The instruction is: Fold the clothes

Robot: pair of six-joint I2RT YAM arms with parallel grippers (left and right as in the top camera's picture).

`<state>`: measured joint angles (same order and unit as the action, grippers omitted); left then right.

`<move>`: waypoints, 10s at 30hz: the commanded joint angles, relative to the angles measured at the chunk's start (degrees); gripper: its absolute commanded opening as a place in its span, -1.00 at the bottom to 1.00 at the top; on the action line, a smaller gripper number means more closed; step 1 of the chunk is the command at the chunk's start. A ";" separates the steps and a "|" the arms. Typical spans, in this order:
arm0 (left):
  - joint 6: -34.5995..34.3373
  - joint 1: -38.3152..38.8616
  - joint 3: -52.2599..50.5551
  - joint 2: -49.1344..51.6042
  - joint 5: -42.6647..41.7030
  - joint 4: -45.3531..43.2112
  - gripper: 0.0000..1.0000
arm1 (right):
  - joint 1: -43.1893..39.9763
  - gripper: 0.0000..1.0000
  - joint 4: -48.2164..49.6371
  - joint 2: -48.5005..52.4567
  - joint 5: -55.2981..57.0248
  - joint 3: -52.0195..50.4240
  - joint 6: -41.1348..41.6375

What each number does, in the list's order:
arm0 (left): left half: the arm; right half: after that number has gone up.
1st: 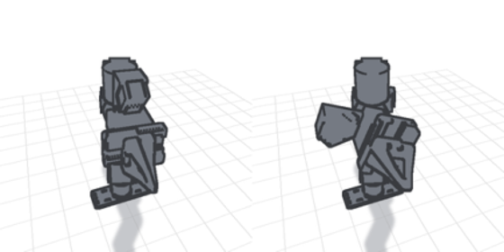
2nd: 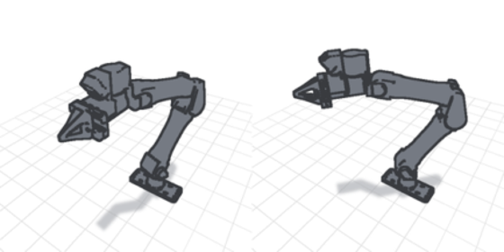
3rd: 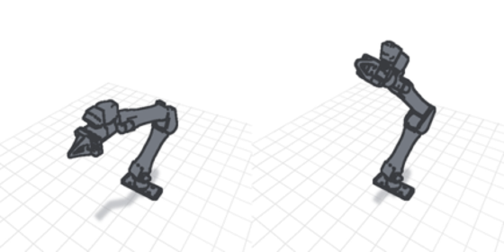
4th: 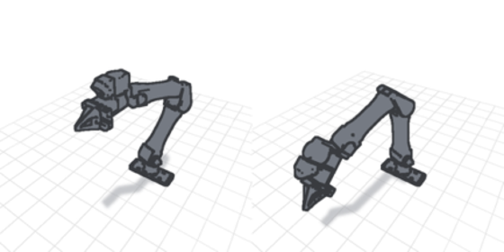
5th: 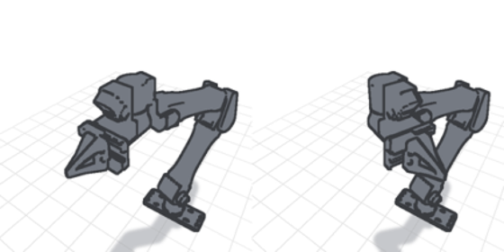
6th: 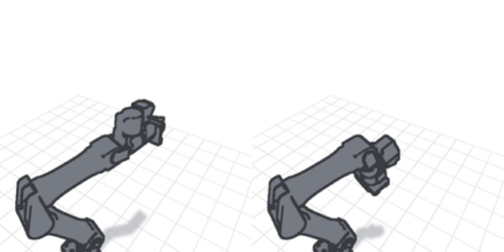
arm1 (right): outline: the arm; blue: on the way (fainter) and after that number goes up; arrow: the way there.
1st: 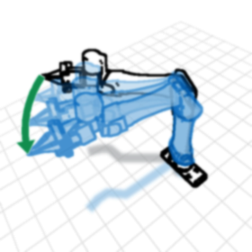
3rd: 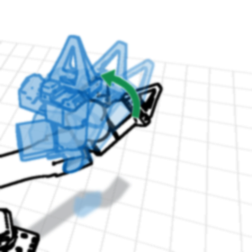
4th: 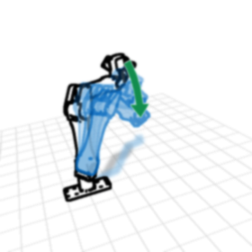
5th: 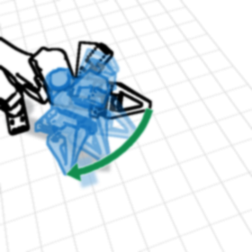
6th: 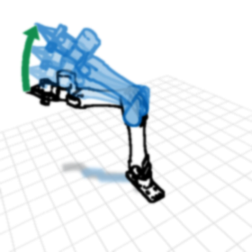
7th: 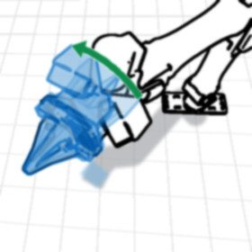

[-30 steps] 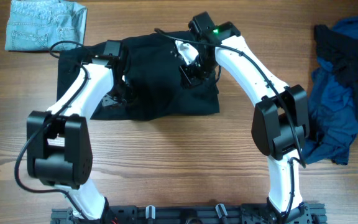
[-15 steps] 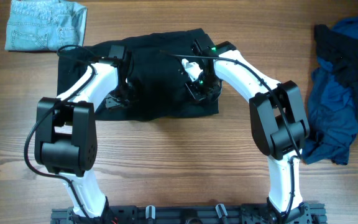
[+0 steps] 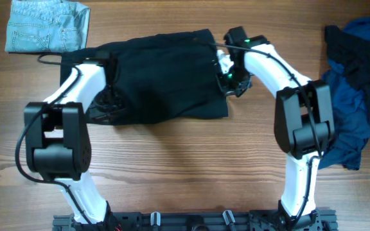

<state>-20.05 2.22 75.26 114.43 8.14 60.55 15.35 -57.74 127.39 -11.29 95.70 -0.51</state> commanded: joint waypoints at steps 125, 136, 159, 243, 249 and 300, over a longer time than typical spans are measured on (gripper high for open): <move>3.10 -21.99 14.21 -5.53 -4.87 -3.06 0.99 | -6.86 -0.92 -12.90 -1.42 -0.22 26.43 2.03; 3.13 -21.99 14.21 -5.53 -4.90 -3.10 1.00 | 3.45 -0.91 -7.67 -1.25 -9.81 26.69 5.25; 3.15 -21.99 14.21 -5.53 -6.36 -1.64 1.00 | 8.31 -0.92 -9.31 0.94 -6.32 26.64 7.17; -2.08 -5.01 14.21 -5.18 -24.06 -6.29 1.00 | -12.26 0.23 -16.24 4.59 3.41 20.79 14.86; -6.12 -6.16 10.69 -1.86 -23.87 -3.76 1.00 | -12.28 0.61 -15.69 4.26 -4.04 22.18 15.58; 9.42 -13.27 1.55 15.47 -45.81 -20.79 0.47 | -12.33 0.99 -5.70 -7.08 -14.32 35.36 8.13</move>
<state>-12.56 -12.86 79.53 122.69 -44.69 40.14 3.20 -63.75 120.01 -23.59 130.65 8.71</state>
